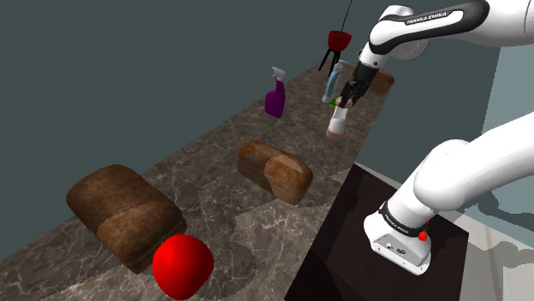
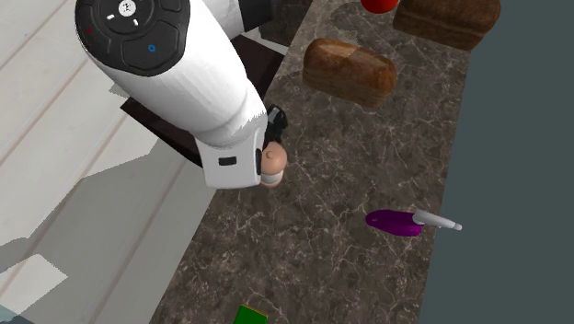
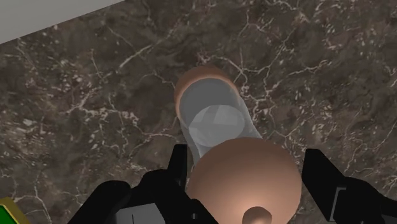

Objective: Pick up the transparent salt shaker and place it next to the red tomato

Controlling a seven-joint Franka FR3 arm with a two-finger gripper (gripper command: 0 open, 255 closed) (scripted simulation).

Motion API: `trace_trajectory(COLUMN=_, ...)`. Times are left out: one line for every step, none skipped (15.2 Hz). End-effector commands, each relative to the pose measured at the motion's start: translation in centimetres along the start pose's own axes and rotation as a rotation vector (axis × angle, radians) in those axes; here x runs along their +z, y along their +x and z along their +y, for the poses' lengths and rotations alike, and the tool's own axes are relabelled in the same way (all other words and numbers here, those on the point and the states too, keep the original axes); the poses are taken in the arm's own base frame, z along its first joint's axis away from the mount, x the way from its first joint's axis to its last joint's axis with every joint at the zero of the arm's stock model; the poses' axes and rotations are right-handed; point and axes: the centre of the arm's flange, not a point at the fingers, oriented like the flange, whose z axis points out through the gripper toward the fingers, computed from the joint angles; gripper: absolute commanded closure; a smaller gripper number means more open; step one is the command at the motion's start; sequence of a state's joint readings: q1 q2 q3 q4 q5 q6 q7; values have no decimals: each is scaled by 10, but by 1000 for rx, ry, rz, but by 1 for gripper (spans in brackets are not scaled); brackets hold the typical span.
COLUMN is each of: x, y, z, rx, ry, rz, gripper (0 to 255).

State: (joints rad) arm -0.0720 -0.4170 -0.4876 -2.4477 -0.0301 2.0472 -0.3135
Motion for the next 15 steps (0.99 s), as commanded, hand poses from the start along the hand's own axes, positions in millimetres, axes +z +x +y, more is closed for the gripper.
trace_trajectory(x=-12, y=2, z=-1, rx=0, ry=0, rz=0, gripper=255)
trace_trajectory(x=-17, y=2, z=-2, rx=0, ry=0, rz=0, gripper=255)
trace_trajectory(x=-22, y=2, z=-3, rx=0, ry=0, rz=0, gripper=255)
trace_trajectory(x=-27, y=2, z=-4, rx=0, ry=0, rz=0, gripper=255)
trace_trajectory(x=-32, y=2, z=-5, rx=0, ry=0, rz=0, gripper=255)
trace_trajectory(x=-38, y=2, z=-6, rx=0, ry=0, rz=0, gripper=255)
trace_trajectory(x=-43, y=2, z=-7, rx=0, ry=0, rz=0, gripper=255)
trace_trajectory(x=-48, y=3, z=-7, rx=0, ry=0, rz=0, gripper=255)
trace_trajectory(x=-53, y=3, z=-8, rx=0, ry=0, rz=0, gripper=255)
trace_trajectory(x=-59, y=3, z=-9, rx=0, ry=0, rz=0, gripper=255)
trace_trajectory(x=-64, y=3, z=-10, rx=0, ry=0, rz=0, gripper=255)
trace_trajectory(x=-69, y=3, z=-11, rx=0, ry=0, rz=0, gripper=255)
trace_trajectory(x=-74, y=3, z=-12, rx=0, ry=0, rz=0, gripper=255)
trace_trajectory(x=-79, y=3, z=-13, rx=0, ry=0, rz=0, gripper=255)
trace_trajectory(x=-85, y=4, z=-13, rx=0, ry=0, rz=0, gripper=255)
